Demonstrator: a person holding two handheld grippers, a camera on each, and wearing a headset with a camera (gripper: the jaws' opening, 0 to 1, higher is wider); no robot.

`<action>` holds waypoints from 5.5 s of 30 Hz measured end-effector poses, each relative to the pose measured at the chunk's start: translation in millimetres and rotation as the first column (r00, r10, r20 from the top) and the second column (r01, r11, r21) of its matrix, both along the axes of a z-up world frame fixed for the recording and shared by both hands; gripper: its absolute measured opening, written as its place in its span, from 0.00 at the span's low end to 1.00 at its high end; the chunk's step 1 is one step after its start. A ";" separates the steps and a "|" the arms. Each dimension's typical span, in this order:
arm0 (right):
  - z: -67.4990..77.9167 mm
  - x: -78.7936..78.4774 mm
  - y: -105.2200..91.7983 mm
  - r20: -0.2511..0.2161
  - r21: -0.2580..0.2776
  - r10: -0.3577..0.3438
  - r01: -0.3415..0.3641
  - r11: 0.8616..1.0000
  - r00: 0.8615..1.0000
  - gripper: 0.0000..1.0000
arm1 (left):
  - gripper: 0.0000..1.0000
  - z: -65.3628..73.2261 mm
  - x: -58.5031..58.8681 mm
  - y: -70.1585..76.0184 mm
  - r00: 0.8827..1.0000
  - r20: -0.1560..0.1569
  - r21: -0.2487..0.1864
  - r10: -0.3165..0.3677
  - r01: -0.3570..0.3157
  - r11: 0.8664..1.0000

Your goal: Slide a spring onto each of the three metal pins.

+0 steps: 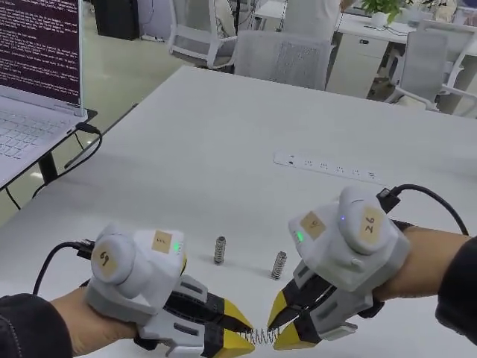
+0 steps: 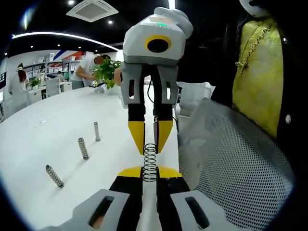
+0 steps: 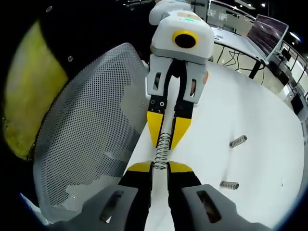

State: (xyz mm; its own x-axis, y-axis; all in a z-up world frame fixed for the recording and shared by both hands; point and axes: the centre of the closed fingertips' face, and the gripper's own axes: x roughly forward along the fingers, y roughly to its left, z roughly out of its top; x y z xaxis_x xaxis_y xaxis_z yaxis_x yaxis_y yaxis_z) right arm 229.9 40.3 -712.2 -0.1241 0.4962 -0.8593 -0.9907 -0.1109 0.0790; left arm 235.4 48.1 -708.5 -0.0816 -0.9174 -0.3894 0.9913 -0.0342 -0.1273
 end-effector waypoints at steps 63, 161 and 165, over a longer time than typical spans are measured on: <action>-9.4 7.2 -2.2 0.040 -0.262 -0.012 0.022 0.965 0.999 0.07 | 0.04 -16.9 5.5 -13.3 0.991 0.129 0.135 -0.025 0.007 0.991; 24.3 17.1 12.1 -0.039 0.047 -0.153 0.154 0.987 0.988 0.08 | 0.05 19.1 16.1 -18.2 0.996 0.069 -0.098 0.064 -0.057 0.994; 23.9 18.1 10.0 -0.034 0.037 -0.154 0.155 0.987 0.988 0.08 | 0.10 17.9 16.3 -17.6 0.995 0.070 -0.093 0.068 -0.061 0.994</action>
